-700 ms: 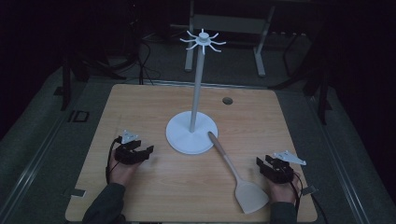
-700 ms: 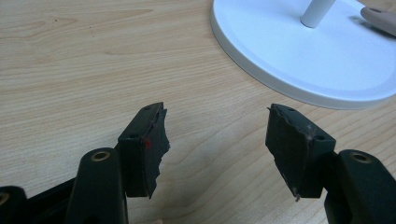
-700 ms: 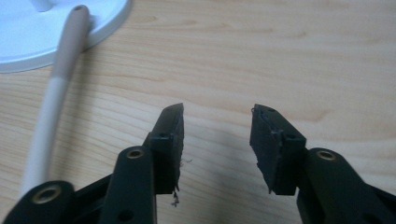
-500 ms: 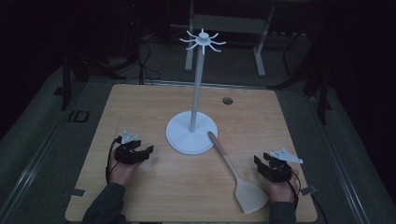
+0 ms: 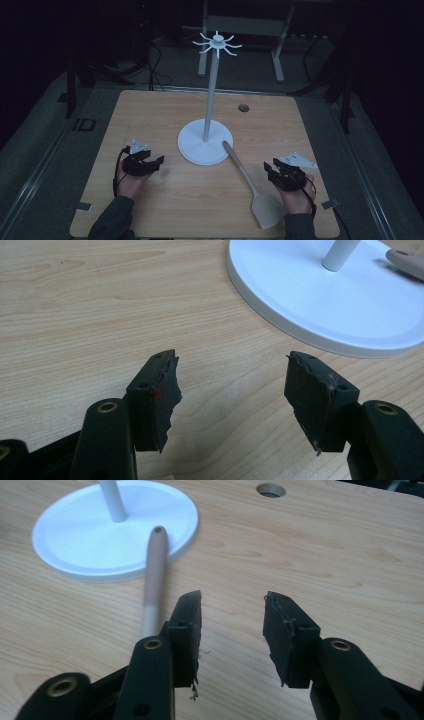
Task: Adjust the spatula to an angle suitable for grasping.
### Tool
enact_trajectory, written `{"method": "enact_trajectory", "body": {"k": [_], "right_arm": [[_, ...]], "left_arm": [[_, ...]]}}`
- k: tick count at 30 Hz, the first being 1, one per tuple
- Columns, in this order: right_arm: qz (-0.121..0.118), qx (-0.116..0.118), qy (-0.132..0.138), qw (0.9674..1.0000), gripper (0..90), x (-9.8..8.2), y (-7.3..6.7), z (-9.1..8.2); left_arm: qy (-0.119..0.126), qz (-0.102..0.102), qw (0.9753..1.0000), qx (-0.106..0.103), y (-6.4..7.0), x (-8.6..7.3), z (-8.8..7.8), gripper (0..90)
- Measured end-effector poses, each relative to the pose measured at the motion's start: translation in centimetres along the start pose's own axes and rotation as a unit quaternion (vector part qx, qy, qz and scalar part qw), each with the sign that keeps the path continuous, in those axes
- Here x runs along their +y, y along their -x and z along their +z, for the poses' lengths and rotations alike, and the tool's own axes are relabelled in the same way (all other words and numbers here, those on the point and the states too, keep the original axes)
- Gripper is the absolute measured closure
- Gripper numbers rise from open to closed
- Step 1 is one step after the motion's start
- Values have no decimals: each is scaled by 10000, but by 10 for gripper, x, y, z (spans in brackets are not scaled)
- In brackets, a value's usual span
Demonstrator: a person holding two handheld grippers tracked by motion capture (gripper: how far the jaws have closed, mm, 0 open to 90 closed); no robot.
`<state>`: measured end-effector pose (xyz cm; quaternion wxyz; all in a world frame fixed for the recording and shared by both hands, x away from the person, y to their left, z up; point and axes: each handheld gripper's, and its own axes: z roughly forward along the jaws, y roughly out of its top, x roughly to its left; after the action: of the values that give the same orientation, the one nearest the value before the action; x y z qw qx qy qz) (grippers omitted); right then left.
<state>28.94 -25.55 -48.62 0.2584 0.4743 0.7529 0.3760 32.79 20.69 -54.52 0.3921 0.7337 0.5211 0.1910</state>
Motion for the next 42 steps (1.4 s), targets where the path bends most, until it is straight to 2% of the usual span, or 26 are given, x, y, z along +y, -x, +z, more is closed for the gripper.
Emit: {"method": "enact_trajectory", "body": {"k": [6, 16, 22, 27, 33, 38, 42], "right_arm": [[-112, 204, -82, 9997, 627, 11, -8, 5], [-386, 413, -630, 9964, 657, 25, -25, 27], [-582, 501, -1085, 9911, 657, 31, -32, 46], [-648, 578, -1363, 9868, 656, 33, -35, 59], [-673, 688, -1715, 9805, 652, 37, -36, 74], [-577, 807, -1935, 9761, 647, 44, -34, 83], [-607, 897, -2178, 9700, 644, 49, -35, 89]], "left_arm": [[4, -7, 10000, -1, 0, 0, 0, 384], [26, -38, 10000, -8, -1, 0, 0, 384], [25, -42, 10000, -5, -1, 0, 0, 384], [30, -50, 10000, -1, -1, 0, 0, 384], [37, -55, 10000, -4, -2, 0, -1, 384], [35, -60, 10000, -4, -1, 0, 0, 384], [29, -52, 10000, -6, -2, 0, -1, 384]]}}
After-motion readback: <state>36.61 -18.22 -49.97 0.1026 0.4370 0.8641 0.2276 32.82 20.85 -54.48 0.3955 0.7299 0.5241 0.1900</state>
